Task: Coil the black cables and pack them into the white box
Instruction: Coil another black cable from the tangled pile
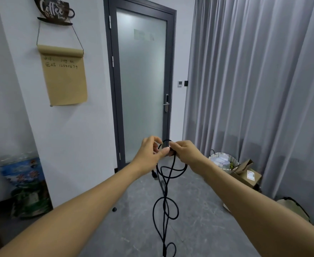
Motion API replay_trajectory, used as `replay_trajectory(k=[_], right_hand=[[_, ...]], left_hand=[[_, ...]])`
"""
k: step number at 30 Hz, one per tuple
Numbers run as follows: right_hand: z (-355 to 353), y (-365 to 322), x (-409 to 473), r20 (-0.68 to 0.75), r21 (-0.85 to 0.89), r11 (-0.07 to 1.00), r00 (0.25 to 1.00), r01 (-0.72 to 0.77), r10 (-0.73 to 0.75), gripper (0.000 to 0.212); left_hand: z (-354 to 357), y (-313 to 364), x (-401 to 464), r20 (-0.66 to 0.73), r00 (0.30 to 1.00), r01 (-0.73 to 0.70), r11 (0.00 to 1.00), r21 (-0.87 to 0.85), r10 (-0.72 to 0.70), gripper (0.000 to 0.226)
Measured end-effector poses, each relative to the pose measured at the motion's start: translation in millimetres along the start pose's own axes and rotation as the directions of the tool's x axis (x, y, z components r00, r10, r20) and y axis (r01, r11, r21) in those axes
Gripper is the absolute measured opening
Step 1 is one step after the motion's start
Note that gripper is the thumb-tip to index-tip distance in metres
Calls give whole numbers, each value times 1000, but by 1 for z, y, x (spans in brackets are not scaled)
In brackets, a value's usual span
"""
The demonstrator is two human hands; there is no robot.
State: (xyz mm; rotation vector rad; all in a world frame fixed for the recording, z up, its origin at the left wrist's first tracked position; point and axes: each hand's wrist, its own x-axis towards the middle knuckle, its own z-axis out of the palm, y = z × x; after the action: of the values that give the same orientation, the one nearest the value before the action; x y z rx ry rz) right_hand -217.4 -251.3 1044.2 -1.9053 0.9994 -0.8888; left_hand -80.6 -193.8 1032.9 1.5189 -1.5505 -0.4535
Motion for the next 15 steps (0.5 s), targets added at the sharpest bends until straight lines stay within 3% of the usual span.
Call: replay_trajectory(k=[3, 6, 8, 12, 15], right_hand=[[-3, 1, 4, -22, 80, 997, 1000, -13, 15, 44], [-7, 2, 8, -100, 96, 994, 993, -49, 59, 43], [-14, 9, 13, -172, 55, 992, 978, -113, 121, 41], [-32, 40, 22, -263, -52, 952, 924, -302, 279, 40], [-42, 56, 22, -301, -174, 882, 877, -438, 375, 26]], left_hand=[[5, -1, -5, 163, 985, 53, 999, 0, -53, 29], [5, 2, -4, 164, 982, 143, 930, -338, -91, 35], [-2, 1, 2, 128, 984, 168, 885, -434, -124, 36], [-24, -5, 8, 46, 983, 182, 901, -395, -178, 38], [-33, -7, 8, 12, 983, 175, 904, -390, -185, 38]])
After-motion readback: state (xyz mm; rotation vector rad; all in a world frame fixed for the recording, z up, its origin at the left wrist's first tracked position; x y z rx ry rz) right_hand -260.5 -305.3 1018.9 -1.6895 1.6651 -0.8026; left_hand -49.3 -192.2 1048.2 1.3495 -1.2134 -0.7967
